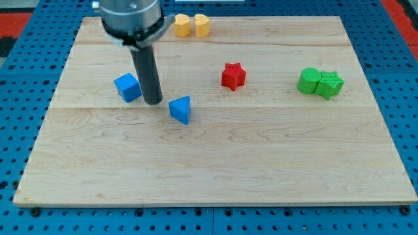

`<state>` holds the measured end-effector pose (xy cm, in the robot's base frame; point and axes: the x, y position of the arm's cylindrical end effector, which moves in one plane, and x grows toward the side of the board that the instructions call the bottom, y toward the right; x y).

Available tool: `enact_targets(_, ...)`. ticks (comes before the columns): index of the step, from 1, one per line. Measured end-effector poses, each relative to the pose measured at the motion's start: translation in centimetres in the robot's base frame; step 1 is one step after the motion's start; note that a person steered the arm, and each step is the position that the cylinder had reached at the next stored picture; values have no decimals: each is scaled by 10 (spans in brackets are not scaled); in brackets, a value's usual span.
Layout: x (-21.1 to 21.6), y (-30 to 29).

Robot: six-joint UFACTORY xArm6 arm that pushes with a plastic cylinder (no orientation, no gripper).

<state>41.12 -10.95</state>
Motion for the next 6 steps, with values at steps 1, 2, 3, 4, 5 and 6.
enact_targets(1, -39, -38)
enact_targets(2, -32, -29)
enact_targets(3, 26, -2)
enact_targets(4, 11, -39)
enact_targets(5, -19, -79)
enact_targets(6, -47, -107)
